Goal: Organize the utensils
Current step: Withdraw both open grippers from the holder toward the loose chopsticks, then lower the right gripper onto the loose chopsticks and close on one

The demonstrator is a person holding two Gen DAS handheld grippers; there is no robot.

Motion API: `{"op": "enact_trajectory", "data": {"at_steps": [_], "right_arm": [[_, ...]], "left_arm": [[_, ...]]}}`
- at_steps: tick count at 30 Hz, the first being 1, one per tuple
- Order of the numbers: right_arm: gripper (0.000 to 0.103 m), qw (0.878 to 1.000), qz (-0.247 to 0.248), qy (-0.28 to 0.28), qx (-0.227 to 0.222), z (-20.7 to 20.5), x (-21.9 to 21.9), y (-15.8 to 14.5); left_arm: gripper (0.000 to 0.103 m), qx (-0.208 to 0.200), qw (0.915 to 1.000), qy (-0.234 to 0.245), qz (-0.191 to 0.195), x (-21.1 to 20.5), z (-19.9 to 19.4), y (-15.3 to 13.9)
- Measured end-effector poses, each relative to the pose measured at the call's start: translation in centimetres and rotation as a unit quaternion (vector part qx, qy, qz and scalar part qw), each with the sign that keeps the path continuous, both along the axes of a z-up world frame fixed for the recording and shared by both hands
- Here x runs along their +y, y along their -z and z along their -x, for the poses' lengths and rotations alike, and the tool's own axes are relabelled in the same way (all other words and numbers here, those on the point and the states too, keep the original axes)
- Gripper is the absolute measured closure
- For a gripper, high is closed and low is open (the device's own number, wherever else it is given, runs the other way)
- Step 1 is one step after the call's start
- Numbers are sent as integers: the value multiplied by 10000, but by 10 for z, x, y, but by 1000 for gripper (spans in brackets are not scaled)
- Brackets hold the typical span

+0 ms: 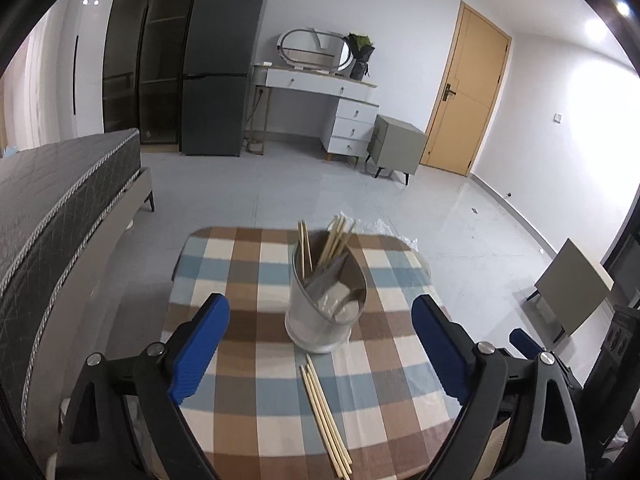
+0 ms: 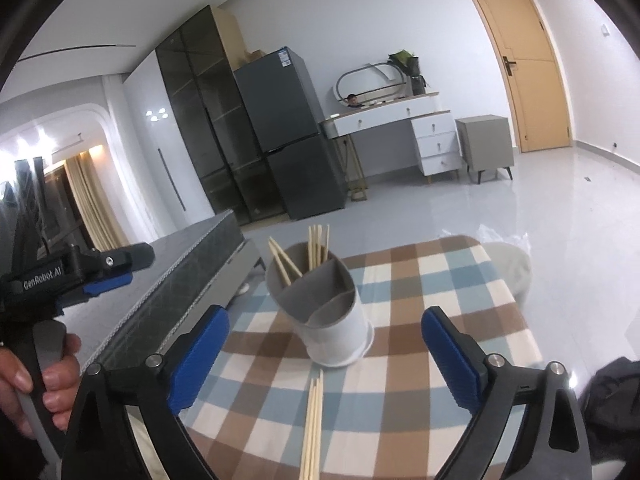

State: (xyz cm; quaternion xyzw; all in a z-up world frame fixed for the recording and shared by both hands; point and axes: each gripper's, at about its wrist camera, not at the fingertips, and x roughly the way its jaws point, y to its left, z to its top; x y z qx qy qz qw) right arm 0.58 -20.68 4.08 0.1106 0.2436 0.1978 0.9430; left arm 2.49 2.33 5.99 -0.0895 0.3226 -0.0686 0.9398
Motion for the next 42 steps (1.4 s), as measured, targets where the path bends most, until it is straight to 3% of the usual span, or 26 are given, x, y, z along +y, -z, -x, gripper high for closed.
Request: {"op": "enact_trajectory", "data": {"at_steps": [8,17,23,31,33,35,38,42], "right_arm": [[4,9996,-37,-22,295,13,-7,26],[4,9967,353,-80,728,9,4,55],[4,9913,699,-193,1102,-4,21,78],[4,9822,781,-268,1686,-31,35,108],[7,9795,869,-333,1787,-36,41,114],[23,9746,950,-472,1974,-43,48,122],[38,9619,987,-742,2441,-56,59,138],[42,9558,1245,-940,2493,-71,76,147]], "left_arm": [[13,285,9995,-154,-18,-2,8,40],[13,537,9981,-242,-204,-5,10,86],[13,919,9955,-151,-202,-5,5,114],[13,1705,9833,-634,-45,20,-21,141],[13,1838,9800,-743,166,28,-26,146],[13,1969,9767,-816,247,32,-30,151],[13,2232,9696,-916,406,39,-34,158],[13,2521,9596,-1046,687,49,-38,167]]}}
